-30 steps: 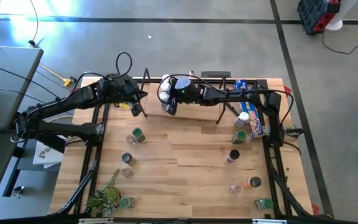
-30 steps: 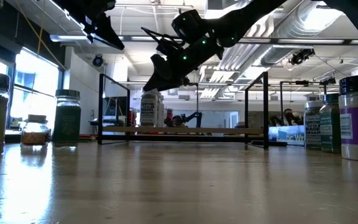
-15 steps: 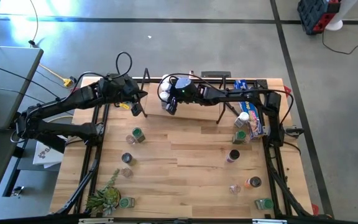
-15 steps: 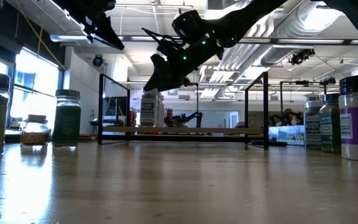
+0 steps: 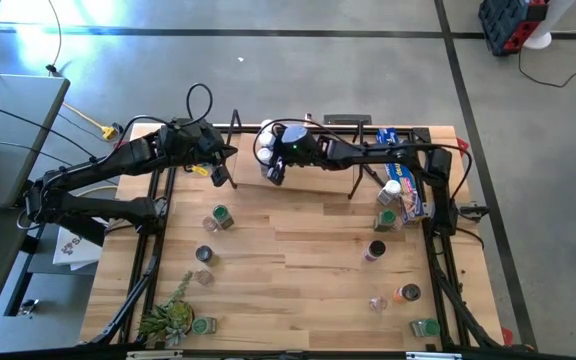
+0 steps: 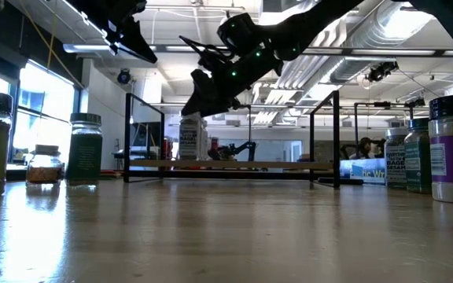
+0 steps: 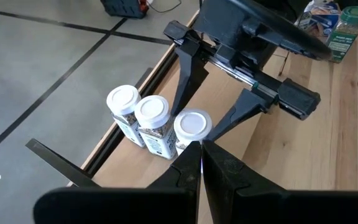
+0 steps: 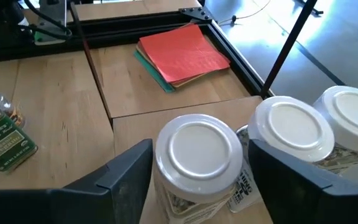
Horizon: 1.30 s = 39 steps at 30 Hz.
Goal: Shelf spices
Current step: Put the bottom white seasoning bottle on the shelf aligned with the other white seasoning bottle
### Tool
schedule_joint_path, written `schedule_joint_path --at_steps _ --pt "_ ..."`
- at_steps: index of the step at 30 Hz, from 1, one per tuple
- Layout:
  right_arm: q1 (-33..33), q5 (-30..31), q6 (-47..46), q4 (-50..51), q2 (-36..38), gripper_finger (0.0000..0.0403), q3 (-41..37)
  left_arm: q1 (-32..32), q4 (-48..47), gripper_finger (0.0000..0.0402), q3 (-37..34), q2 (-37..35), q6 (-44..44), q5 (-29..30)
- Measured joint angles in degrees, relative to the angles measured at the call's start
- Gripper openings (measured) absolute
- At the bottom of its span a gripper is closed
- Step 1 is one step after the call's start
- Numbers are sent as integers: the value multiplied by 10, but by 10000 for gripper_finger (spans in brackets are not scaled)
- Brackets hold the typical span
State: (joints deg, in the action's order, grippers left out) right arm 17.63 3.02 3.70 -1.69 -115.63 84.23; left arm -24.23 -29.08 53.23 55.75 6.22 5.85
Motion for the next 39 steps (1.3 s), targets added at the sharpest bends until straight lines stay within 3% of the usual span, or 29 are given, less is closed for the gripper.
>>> schedule_joint_path --at_steps 11,19,23,28,34,39 --pt "-5 5 -3 11 35 261 0 0 0 12 0 0 0 0" --pt "-21 7 14 180 63 245 -1 0 -2 12 0 0 0 -1" --pt "-28 52 -26 171 45 202 -31 0 -3 12 0 0 6 -1" --pt "-26 106 -91 104 19 122 -54 0 -2 12 0 0 9 -1" --pt "-23 96 -110 55 -11 37 -57 0 -3 12 0 0 9 -1" --pt "-23 80 -112 55 -16 11 -57 0 -3 12 0 0 9 -1"
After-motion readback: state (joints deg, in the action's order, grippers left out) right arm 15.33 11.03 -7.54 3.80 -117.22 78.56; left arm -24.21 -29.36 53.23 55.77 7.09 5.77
